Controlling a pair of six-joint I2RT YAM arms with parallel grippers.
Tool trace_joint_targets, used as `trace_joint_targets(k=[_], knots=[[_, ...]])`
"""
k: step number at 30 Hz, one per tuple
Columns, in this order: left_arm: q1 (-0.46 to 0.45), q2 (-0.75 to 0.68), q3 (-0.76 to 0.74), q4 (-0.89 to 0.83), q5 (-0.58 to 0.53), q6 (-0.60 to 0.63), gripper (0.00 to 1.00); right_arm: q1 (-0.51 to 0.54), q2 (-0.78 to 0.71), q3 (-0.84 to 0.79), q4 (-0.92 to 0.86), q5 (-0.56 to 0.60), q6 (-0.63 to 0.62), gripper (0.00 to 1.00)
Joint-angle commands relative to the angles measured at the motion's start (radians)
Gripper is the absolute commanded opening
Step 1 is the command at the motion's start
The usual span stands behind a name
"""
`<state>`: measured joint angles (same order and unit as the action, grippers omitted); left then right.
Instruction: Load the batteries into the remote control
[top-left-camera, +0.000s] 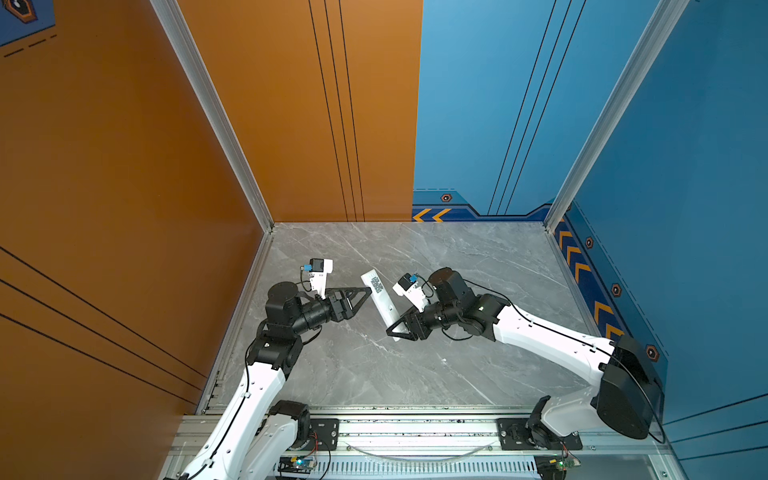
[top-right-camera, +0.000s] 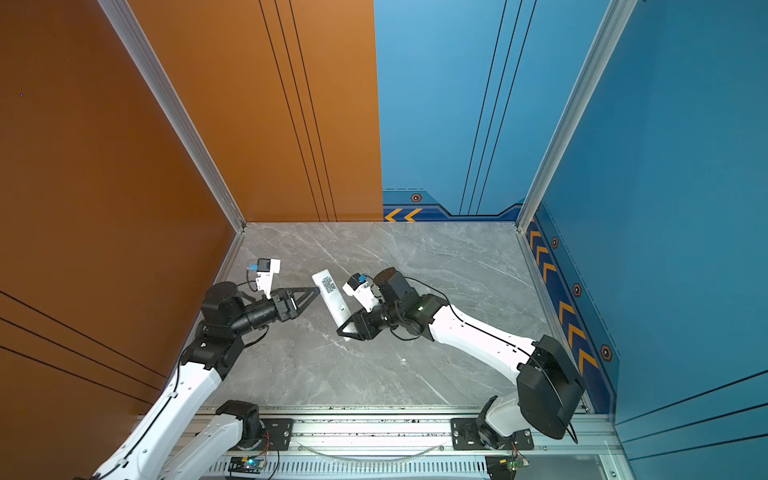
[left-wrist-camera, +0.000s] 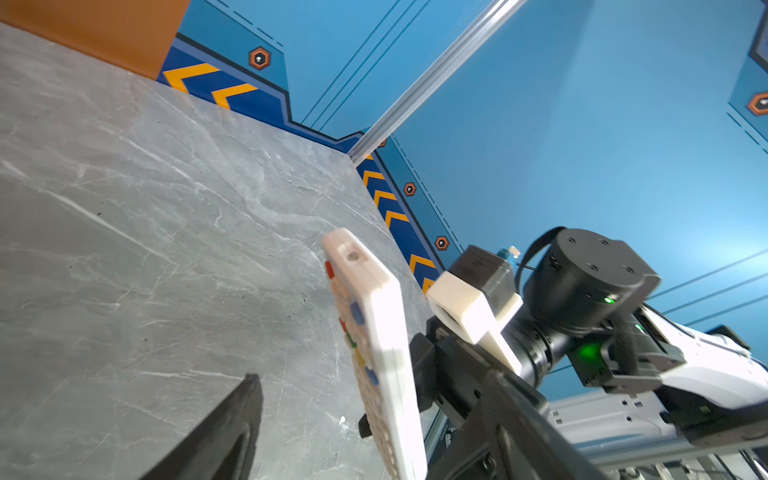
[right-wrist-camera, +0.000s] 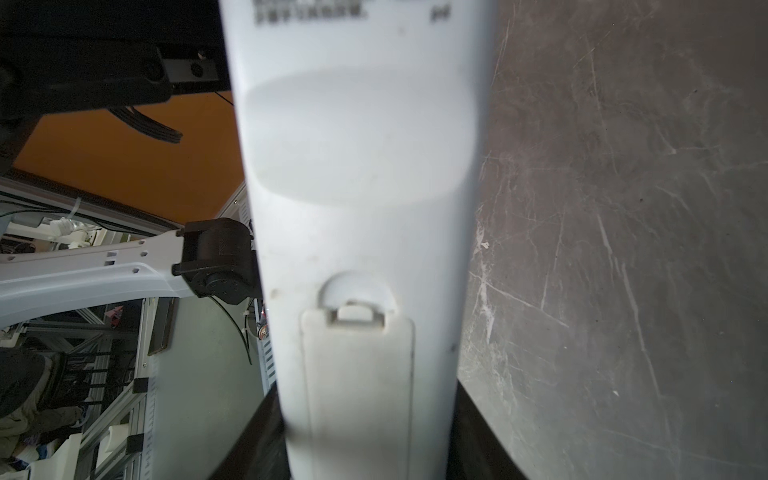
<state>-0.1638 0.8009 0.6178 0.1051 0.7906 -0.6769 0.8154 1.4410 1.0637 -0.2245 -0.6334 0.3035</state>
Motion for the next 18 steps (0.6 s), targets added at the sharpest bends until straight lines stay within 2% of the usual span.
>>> trace_joint_targets(k=[1,5,12,18], knots=[[-0.023,-0.018,0.016,0.093,0.089,0.017,0.84,-0.027,-0.049,-0.026,0.019,-0.1,-0.017,0.1],[-0.059,-0.045,-0.006,0.2,0.112,-0.007,0.85,-0.066,-0.081,-0.046,0.047,-0.177,0.007,0.1],[-0.116,-0.051,-0.011,0.272,0.124,-0.005,0.85,-0.091,-0.161,-0.077,0.102,-0.268,0.029,0.1],[-0.168,-0.045,-0.021,0.378,0.126,-0.029,0.85,-0.104,-0.214,-0.108,0.229,-0.358,0.1,0.11]])
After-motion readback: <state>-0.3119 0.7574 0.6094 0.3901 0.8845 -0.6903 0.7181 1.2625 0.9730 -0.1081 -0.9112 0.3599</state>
